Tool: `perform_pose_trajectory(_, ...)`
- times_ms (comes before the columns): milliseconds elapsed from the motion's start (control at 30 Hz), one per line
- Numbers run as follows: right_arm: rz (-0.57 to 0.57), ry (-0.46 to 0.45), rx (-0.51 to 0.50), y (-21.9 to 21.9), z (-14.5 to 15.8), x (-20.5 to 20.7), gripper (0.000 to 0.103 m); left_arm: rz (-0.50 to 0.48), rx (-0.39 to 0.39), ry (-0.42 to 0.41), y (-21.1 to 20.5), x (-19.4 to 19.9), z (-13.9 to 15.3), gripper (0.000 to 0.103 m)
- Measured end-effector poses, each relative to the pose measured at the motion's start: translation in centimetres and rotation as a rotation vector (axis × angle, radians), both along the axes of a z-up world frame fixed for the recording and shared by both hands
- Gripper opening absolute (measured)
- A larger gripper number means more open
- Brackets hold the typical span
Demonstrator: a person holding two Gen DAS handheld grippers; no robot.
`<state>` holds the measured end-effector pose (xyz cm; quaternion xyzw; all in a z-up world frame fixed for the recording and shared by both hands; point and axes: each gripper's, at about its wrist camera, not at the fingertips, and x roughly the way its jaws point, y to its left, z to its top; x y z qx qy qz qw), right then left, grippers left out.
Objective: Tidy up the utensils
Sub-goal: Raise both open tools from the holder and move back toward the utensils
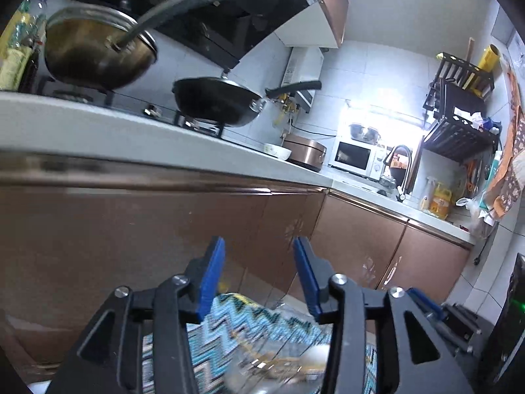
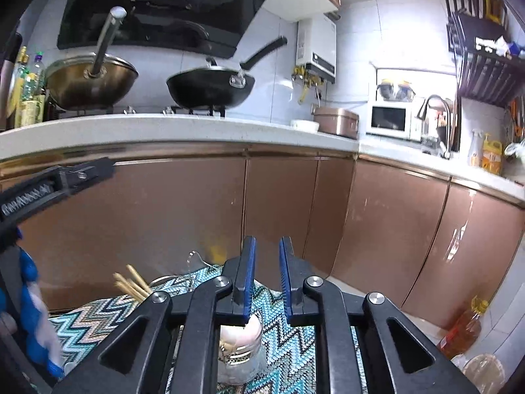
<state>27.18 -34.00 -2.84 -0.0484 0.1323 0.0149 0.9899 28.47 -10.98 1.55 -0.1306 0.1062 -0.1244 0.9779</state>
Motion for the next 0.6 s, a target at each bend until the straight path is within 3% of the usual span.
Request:
perform_pose_trajectory(233,0.02,-0.018,-0.006,0.0,3.4,-5.8,0.02,0.043,0.023,0.069,8.2,-6.0,2.6,0.047)
perform_pose_trajectory(600,0.058,0.081,0.007,1.4,2.9,-13.1,0.023,0.13,0.077,0.157,15.8,-14.0,0.6,0.051)
